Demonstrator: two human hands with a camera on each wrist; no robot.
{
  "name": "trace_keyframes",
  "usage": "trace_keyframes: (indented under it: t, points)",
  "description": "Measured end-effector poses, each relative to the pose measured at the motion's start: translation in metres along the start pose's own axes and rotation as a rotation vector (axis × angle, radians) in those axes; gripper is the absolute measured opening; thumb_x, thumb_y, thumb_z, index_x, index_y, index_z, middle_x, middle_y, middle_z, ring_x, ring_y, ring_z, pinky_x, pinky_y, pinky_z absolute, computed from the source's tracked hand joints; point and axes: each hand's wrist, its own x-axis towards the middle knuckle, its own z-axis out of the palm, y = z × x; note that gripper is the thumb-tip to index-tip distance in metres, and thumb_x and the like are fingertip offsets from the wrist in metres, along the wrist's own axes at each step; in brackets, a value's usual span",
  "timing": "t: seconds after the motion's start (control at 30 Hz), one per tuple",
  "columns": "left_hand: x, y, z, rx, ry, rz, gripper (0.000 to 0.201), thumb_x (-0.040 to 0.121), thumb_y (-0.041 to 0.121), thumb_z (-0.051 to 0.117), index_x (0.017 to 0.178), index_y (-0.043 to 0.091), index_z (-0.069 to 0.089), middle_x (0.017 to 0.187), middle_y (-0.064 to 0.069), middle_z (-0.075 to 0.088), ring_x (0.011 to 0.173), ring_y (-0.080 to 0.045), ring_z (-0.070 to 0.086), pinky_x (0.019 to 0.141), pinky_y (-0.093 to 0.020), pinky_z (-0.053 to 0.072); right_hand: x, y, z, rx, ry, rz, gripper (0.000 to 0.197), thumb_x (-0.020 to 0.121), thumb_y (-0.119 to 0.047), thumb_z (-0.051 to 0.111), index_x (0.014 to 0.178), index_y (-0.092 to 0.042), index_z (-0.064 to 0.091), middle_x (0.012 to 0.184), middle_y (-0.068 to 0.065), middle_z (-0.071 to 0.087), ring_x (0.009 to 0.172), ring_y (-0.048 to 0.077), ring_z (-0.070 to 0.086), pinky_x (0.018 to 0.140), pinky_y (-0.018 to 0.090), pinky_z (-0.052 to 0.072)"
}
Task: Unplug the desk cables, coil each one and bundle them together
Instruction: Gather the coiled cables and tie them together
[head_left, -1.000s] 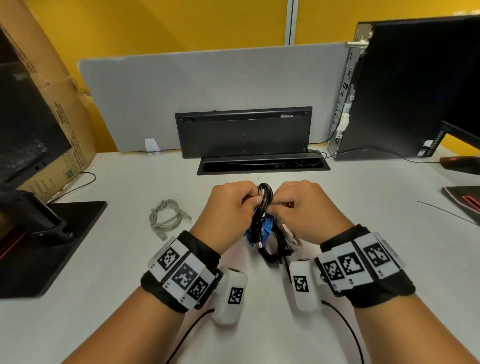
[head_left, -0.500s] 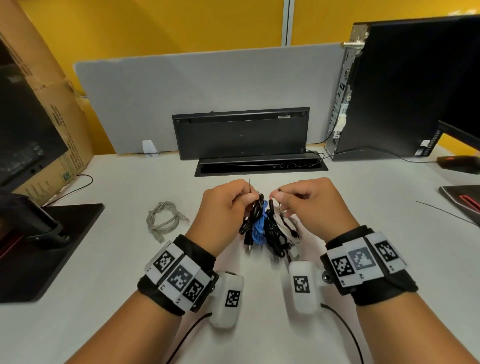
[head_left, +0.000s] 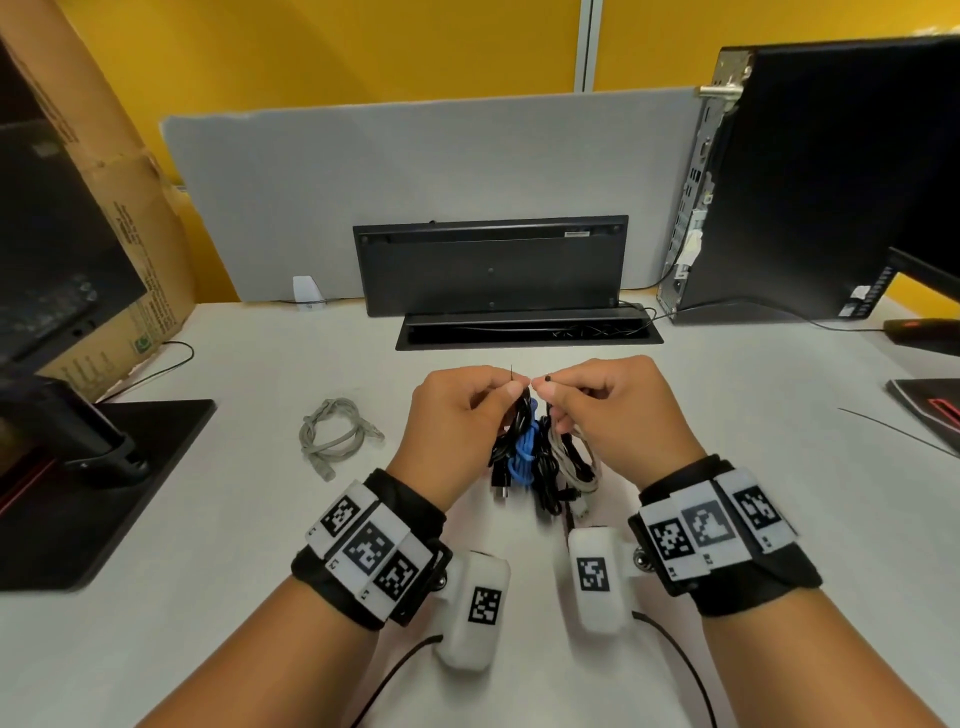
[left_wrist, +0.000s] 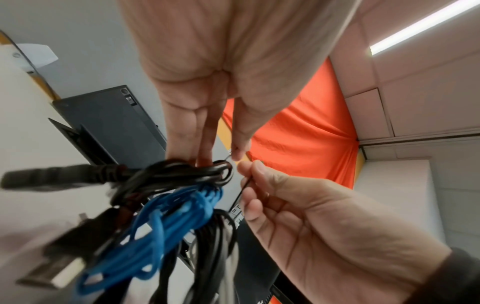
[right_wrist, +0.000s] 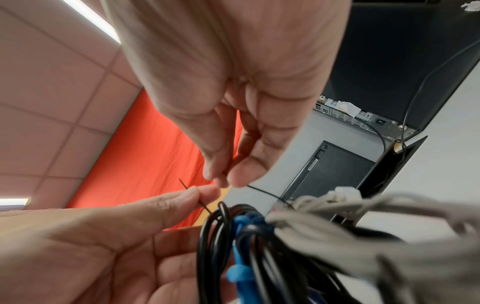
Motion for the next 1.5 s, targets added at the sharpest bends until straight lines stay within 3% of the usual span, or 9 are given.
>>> trace_keyframes:
  t: [0.13,0.3,0.53,0.83,1.0,1.1,1.23,1.4,1.5]
  points:
    - [0.0,0.002,0.002,0.073,0.008,0.006,0.02,0.096,0.017,0.056,0.085,0.008,0.069,0.078,-0.007,0.068,0.078,-0.024,0.065,0.077,-0.047,0.055,-0.002,-0.002,0.004,-0.023,-0.017,-0.022,0.016,0.086,-0.018,0.071,0.077,-0.031,0.076,0.067,-0.009,0.07,0.055,0.0,0.063,0.056,0.013,0.05]
    - [0.0,0.002,0.006,0.146,0.001,0.008,0.017,0.1,0.019,0.049,0.087,0.01,0.054,0.083,-0.006,0.062,0.08,-0.022,0.062,0.072,-0.031,0.053,-0.003,-0.004,0.008,-0.073,-0.001,-0.048,0.011,0.086,-0.018,0.071,0.081,-0.025,0.078,0.067,-0.013,0.068,0.058,-0.005,0.06,0.064,0.018,0.048]
    - [-0.001,0.001,0.008,0.105,-0.038,0.069,0.015,0.101,0.018,0.046,0.087,0.012,0.049,0.083,-0.014,0.065,0.081,-0.03,0.064,0.075,-0.052,0.054,-0.003,-0.007,0.005,-0.081,-0.014,-0.058,0.01,0.088,-0.018,0.069,0.087,-0.02,0.078,0.072,-0.011,0.068,0.065,0.0,0.061,0.068,0.021,0.048]
    - [0.0,0.004,0.009,0.068,-0.081,0.094,0.016,0.099,0.011,0.047,0.083,0.01,0.05,0.081,-0.011,0.065,0.079,-0.031,0.062,0.074,-0.053,0.053,-0.002,-0.008,0.002,-0.121,-0.131,-0.061,0.011,0.087,-0.017,0.069,0.084,-0.02,0.079,0.074,-0.009,0.062,0.077,0.019,0.06,0.077,0.04,0.052]
    - [0.008,0.004,0.0,0.065,-0.117,0.047,0.015,0.098,0.023,0.052,0.088,0.016,0.06,0.082,-0.006,0.07,0.079,-0.024,0.068,0.076,-0.05,0.057,0.001,-0.004,0.001,-0.177,-0.131,-0.098,0.013,0.088,-0.019,0.067,0.084,-0.023,0.079,0.076,-0.009,0.063,0.076,0.015,0.059,0.074,0.034,0.051]
    - [0.018,-0.001,-0.018,0.18,-0.069,-0.01,0.02,0.098,0.037,0.049,0.095,0.023,0.064,0.082,0.004,0.071,0.077,-0.009,0.067,0.078,-0.041,0.057,0.001,-0.001,0.001,-0.201,-0.109,-0.104,0.01,0.086,-0.024,0.069,0.083,-0.025,0.079,0.078,-0.013,0.065,0.076,0.008,0.059,0.072,0.026,0.047]
    - [0.044,-0.026,-0.06,0.626,0.04,-0.233,0.022,0.097,0.034,0.049,0.101,0.02,0.066,0.097,-0.002,0.069,0.086,-0.023,0.065,0.08,-0.038,0.055,0.002,0.002,0.004,-0.2,-0.094,-0.088,0.009,0.086,-0.027,0.071,0.082,-0.026,0.079,0.079,-0.013,0.065,0.076,0.011,0.06,0.07,0.023,0.045]
    - [0.061,-0.056,-0.102,1.081,-0.106,-0.526,0.009,0.087,0.018,0.06,0.081,0.011,0.056,0.08,-0.005,0.06,0.064,-0.019,0.053,0.055,-0.027,0.04,0.001,0.003,0.004,-0.211,-0.085,-0.09,0.009,0.086,-0.026,0.07,0.083,-0.024,0.079,0.079,-0.013,0.065,0.077,0.012,0.06,0.071,0.024,0.046]
    - [0.067,-0.068,-0.116,1.119,-0.208,-0.618,0.015,0.091,0.022,0.058,0.082,0.011,0.053,0.078,-0.003,0.056,0.068,-0.018,0.054,0.065,-0.029,0.044,0.0,0.002,0.004,-0.203,-0.084,-0.095,0.009,0.086,-0.025,0.071,0.081,-0.025,0.079,0.078,-0.013,0.064,0.074,0.011,0.059,0.069,0.023,0.045]
